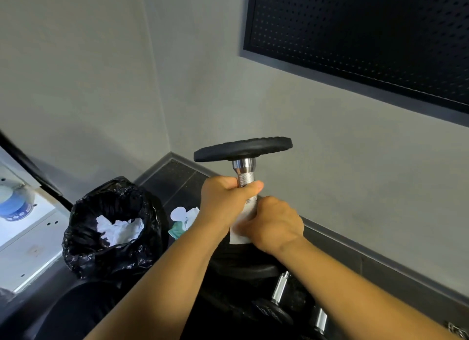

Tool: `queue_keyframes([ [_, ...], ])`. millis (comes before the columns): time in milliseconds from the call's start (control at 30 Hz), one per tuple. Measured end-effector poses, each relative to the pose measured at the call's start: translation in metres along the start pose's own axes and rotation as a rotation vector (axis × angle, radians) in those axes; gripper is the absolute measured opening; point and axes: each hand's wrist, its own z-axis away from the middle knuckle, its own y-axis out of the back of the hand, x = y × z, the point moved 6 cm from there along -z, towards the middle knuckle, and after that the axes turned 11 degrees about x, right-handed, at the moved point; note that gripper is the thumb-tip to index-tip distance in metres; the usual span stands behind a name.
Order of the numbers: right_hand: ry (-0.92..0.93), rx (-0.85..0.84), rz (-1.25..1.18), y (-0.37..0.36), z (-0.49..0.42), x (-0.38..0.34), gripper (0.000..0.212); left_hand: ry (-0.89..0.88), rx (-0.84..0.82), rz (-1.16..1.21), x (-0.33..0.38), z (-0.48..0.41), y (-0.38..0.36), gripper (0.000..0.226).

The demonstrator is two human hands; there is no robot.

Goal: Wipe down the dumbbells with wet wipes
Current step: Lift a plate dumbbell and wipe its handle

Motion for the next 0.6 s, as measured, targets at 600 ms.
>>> queue_keyframes([
  [600, 0.313, 0.104, -0.400, 0.069, -0.029, 0.027, 0.015, 0.616, -0.247, 0.634, -0.025, 0.011, -0.007, 0.039],
])
